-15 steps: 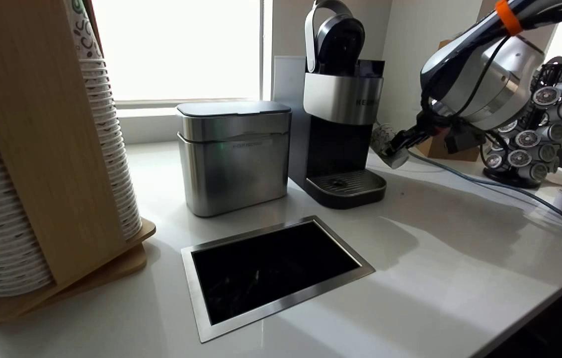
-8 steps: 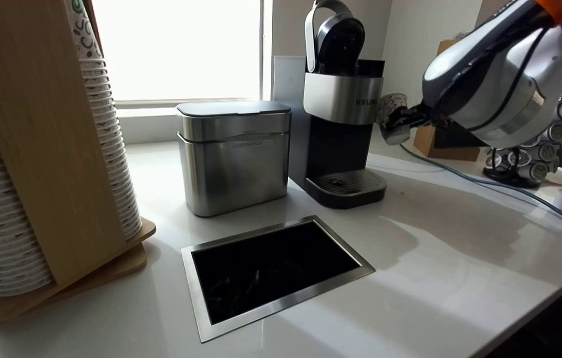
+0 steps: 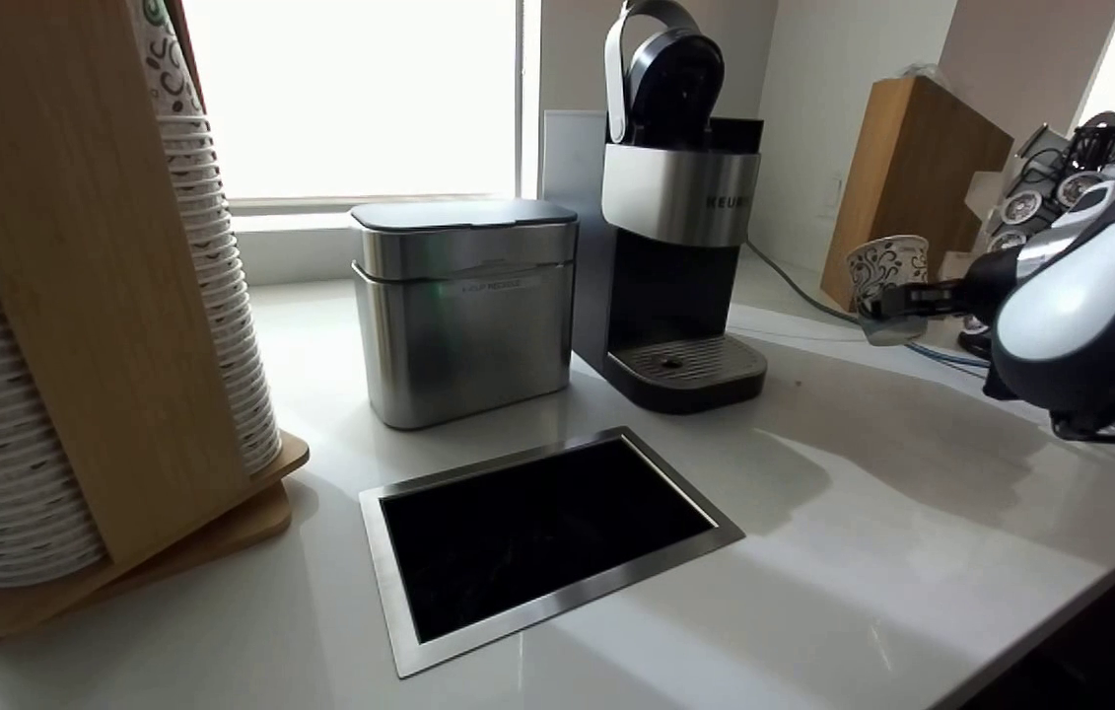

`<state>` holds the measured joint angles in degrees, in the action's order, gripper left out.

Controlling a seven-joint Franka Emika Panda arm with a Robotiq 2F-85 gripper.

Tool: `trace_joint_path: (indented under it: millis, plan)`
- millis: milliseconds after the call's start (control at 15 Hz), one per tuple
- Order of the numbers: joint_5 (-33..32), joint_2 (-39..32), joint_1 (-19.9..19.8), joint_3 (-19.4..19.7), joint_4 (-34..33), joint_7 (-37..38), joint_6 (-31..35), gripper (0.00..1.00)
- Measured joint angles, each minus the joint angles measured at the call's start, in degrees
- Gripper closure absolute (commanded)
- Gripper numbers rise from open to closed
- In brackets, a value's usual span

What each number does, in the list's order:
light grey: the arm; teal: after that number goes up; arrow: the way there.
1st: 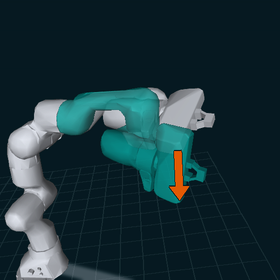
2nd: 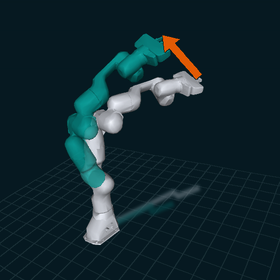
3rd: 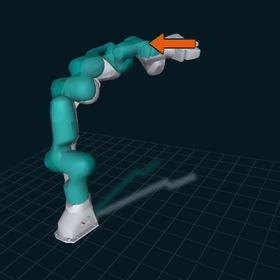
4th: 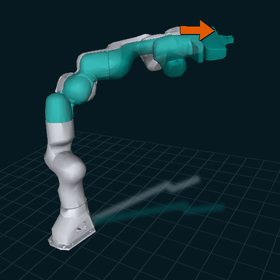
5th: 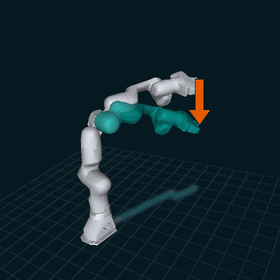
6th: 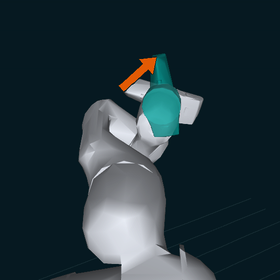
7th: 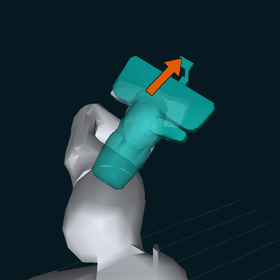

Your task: Put the cup on the washing machine

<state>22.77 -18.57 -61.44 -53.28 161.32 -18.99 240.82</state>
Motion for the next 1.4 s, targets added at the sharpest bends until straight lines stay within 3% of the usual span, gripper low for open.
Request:
trace_joint_path:
  millis: [67,200,267,533,933,1000,1267,1333,1400]
  plan:
    - [-2.2,-2.1,0.1,0.9,-0.1,-1.4,2.0,0.51]
    - [-2.6,-3.9,0.1,1.4,-1.4,-1.5,1.3,0.51]
    - [-2.6,-3.8,0.2,1.4,-2.0,-1.5,1.1,0.76]
    - [-1.4,-3.5,1.2,1.2,-3.6,-1.7,0.8,0.76]
    - [4.8,-3.3,11.1,0.1,-11.4,-6.0,-5.0,0.76]
    - [4.1,-2.7,13.6,2.3,-12.4,-5.9,-7.7,0.76]
    - [0.8,1.4,29.3,20.2,-14.4,-2.4,-16.0,0.76]
    - [-0.1,1.8,33.4,24.6,-14.5,-1.7,-16.7,0.51]
    - [-0.1,1.7,35.6,26.3,-14.5,-1.8,-16.9,0.51]
